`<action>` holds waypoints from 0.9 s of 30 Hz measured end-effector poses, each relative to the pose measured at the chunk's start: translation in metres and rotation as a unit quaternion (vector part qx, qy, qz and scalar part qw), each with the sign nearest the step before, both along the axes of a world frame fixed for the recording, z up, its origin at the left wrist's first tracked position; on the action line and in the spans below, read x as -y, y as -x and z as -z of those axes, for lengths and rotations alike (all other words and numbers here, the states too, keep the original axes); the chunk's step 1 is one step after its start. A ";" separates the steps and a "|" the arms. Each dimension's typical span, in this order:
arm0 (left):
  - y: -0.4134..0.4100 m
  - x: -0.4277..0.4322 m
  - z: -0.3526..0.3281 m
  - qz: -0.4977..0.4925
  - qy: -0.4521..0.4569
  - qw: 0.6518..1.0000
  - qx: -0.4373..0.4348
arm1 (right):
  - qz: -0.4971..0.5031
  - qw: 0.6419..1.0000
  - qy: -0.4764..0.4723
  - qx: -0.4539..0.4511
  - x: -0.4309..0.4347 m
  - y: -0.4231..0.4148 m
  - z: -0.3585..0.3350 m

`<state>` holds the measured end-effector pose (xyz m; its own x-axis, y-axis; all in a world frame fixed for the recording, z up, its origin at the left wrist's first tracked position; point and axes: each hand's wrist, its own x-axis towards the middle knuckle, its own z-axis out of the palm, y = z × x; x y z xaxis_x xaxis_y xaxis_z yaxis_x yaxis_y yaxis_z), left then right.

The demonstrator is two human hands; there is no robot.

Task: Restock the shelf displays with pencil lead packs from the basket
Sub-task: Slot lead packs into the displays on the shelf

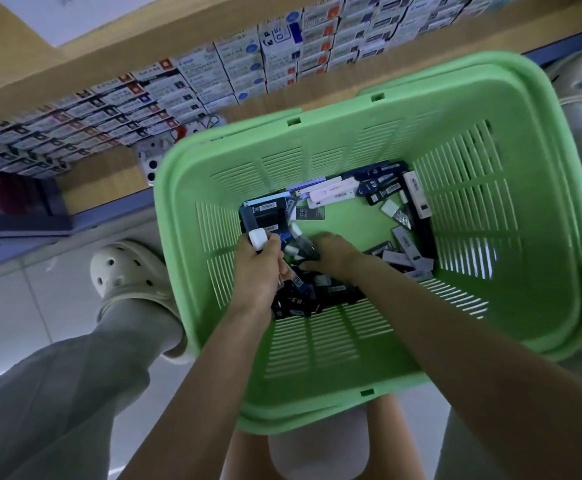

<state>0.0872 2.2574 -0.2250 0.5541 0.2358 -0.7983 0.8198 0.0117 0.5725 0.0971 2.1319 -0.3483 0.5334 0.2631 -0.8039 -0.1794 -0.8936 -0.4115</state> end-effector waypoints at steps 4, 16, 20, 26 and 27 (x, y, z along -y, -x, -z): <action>0.007 -0.006 0.003 0.027 -0.028 0.999 0.002 | -0.011 1.000 -0.007 -0.011 -0.001 -0.001 -0.011; 0.024 -0.008 -0.010 0.006 0.038 0.999 -0.025 | 0.124 0.991 -0.051 -0.016 0.028 0.005 -0.060; 0.026 0.001 -0.018 0.010 0.027 0.999 -0.028 | 0.183 0.973 -0.142 0.006 0.029 0.003 -0.097; 0.026 0.016 -0.035 0.116 0.028 0.993 -0.021 | 0.254 0.945 -0.206 0.024 0.020 0.002 -0.136; 0.026 0.017 -0.040 0.130 0.044 0.990 -0.005 | 0.262 0.941 -0.212 0.026 0.020 0.003 -0.139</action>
